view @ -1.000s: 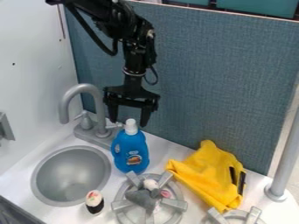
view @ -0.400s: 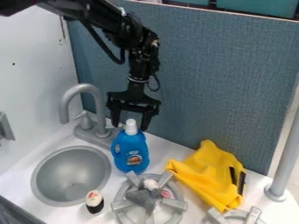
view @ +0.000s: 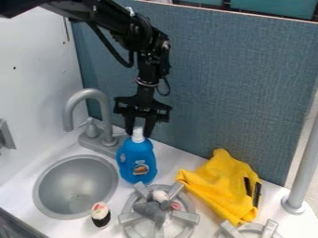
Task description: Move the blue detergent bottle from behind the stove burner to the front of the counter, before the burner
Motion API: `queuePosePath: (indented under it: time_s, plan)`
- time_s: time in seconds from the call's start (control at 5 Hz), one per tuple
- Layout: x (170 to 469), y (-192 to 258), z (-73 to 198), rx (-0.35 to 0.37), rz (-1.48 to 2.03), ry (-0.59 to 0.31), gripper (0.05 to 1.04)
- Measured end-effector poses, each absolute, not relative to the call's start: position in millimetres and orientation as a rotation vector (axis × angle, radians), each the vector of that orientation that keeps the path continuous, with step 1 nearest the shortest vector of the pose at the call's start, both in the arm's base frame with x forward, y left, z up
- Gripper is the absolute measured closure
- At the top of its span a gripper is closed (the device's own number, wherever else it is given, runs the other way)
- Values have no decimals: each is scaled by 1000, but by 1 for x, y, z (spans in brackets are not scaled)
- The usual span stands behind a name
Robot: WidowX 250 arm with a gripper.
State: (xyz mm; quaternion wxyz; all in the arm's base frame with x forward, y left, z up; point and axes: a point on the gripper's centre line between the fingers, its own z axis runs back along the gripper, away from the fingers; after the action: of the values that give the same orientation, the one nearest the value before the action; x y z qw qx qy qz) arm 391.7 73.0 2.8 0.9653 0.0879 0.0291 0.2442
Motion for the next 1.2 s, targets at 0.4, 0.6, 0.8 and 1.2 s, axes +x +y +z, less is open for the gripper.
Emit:
queuePosePath:
  time_s: [0.4, 0.6, 0.8, 1.2]
  plan:
    - [398, 69, 26, 139, 482, -16, 670]
    - [395, 61, 45, 89, 393, -38, 670]
    - [382, 54, 50, 57, 277, -10, 670]
    - [332, -2, 68, -26, 19, 77, 670]
